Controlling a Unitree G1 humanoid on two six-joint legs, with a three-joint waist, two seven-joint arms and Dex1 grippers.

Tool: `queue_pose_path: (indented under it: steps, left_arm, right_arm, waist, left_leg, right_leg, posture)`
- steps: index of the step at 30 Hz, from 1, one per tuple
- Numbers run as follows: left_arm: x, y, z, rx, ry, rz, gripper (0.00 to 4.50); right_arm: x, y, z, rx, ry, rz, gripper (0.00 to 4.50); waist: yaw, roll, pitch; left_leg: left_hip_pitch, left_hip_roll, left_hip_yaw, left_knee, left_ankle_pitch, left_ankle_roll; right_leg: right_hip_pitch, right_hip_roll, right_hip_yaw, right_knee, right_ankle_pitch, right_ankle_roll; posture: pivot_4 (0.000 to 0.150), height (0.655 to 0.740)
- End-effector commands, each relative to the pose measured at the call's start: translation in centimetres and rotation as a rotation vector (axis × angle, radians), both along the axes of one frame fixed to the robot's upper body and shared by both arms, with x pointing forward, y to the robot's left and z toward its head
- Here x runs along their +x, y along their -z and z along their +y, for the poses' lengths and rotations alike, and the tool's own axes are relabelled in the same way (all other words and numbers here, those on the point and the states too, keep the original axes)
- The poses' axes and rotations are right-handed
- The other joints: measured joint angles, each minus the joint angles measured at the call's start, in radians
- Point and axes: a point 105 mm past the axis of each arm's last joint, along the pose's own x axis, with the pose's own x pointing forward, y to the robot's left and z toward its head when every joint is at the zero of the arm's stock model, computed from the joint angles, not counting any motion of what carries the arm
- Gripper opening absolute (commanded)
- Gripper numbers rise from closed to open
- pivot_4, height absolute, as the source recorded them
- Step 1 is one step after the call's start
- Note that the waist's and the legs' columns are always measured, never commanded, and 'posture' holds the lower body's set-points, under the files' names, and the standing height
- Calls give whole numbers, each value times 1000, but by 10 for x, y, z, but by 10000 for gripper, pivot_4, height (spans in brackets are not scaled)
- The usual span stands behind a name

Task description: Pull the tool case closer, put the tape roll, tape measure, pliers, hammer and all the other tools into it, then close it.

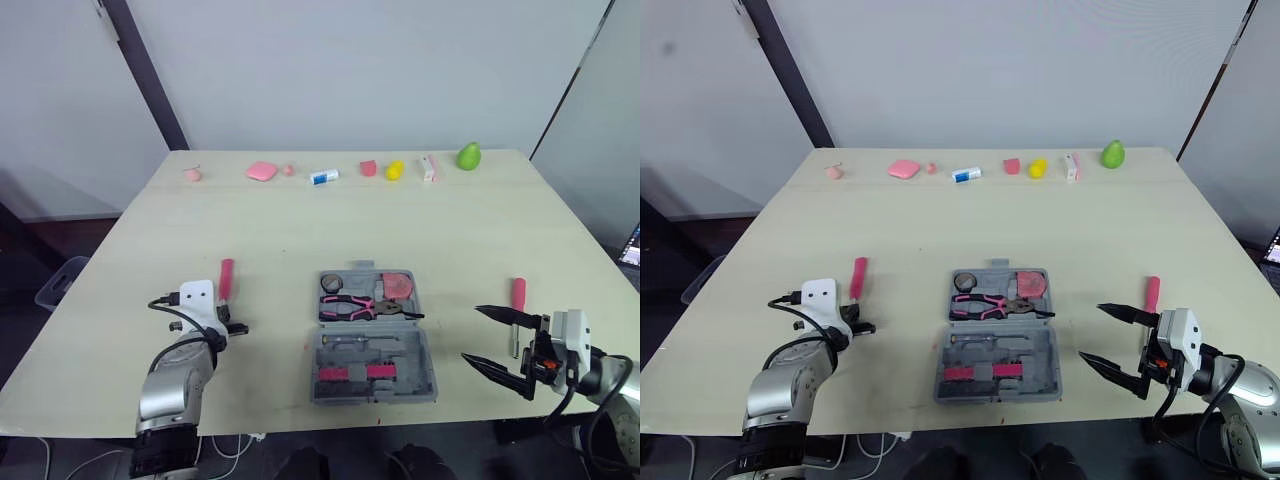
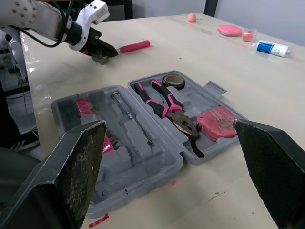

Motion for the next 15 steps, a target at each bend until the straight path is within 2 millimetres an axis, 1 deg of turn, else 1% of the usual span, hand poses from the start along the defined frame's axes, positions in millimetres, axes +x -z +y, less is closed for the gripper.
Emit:
queue_pose_path:
  steps: [1, 8, 10, 13, 15]
  left_arm:
    - [-10, -6, -6, 8, 36, -4, 972]
    - [-40, -7, -37, 5, 167, 23, 972]
    - [-51, -6, -49, -16, 196, 35, 972]
    - [-59, -6, -62, -34, 224, 41, 972]
    - [-69, -4, -76, -40, 262, 54, 972]
  right_arm:
    - [-2, -7, 3, 9, -28, -40, 45000]
    - [-4, -6, 5, 4, -53, -31, 45000]
    - [-4, -6, 6, 6, -61, -34, 45000]
    - [-4, -6, 8, 7, -68, -35, 45000]
    - [-3, -6, 10, 7, -72, -36, 45000]
  waist:
    - [-1, 0, 0]
    - [0, 0, 0]
    - [2, 0, 0]
    - [3, 0, 0]
    - [2, 0, 0]
  left_leg:
    - [0, 0, 0, 0, 0, 0]
    - [0, 0, 0, 0, 0, 0]
    - [0, 0, 0, 0, 0, 0]
    - [0, 0, -1, 0, 0, 0]
    - [0, 0, -1, 0, 0, 0]
  right_leg:
    - [0, 0, 0, 0, 0, 0]
    - [0, -1, 0, 0, 0, 0]
    - [0, -1, 0, 0, 0, 0]
    - [0, -1, 1, 0, 0, 0]
    - [0, -1, 0, 0, 0, 0]
  posture:
    - [1500, 7400]
    - [1500, 7400]
    - [1500, 7400]
    - [1500, 7400]
    - [1500, 7400]
